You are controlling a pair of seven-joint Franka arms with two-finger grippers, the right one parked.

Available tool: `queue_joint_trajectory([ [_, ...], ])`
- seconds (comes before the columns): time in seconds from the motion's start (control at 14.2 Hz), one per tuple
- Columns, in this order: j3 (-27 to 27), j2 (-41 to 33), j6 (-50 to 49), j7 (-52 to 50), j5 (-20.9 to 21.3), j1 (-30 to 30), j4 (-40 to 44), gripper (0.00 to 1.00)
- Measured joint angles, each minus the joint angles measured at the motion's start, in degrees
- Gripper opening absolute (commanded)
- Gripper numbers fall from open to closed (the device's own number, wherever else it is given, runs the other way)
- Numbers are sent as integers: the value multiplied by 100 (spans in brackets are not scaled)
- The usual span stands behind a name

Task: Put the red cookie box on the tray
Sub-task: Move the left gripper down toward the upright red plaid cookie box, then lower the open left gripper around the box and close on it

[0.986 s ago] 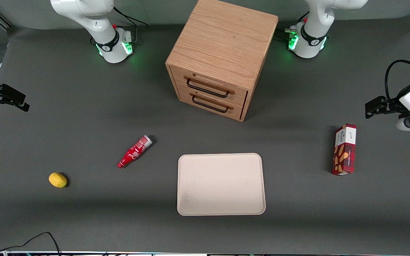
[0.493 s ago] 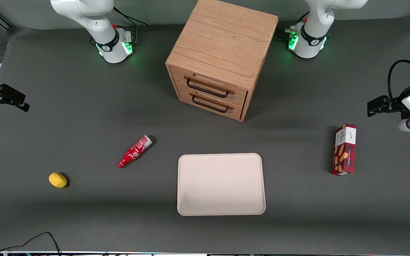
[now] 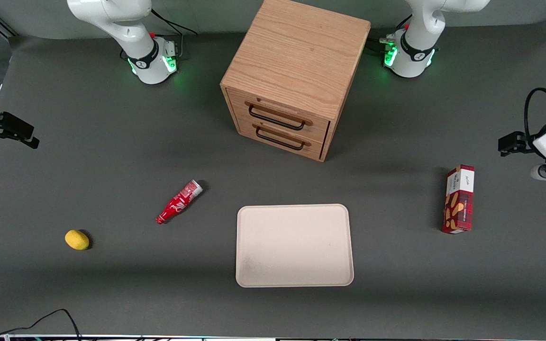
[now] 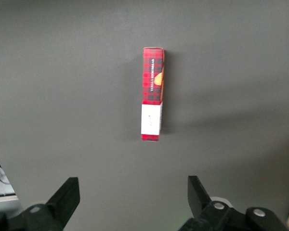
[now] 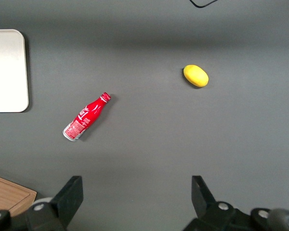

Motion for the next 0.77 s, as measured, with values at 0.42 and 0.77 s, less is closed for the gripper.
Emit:
queue_joint_trajectory([
  [0.42,320,820,1367,584,-936,379,-791,100],
  [0.77,129,1080,2660,587,-1025,231,-1605,100],
])
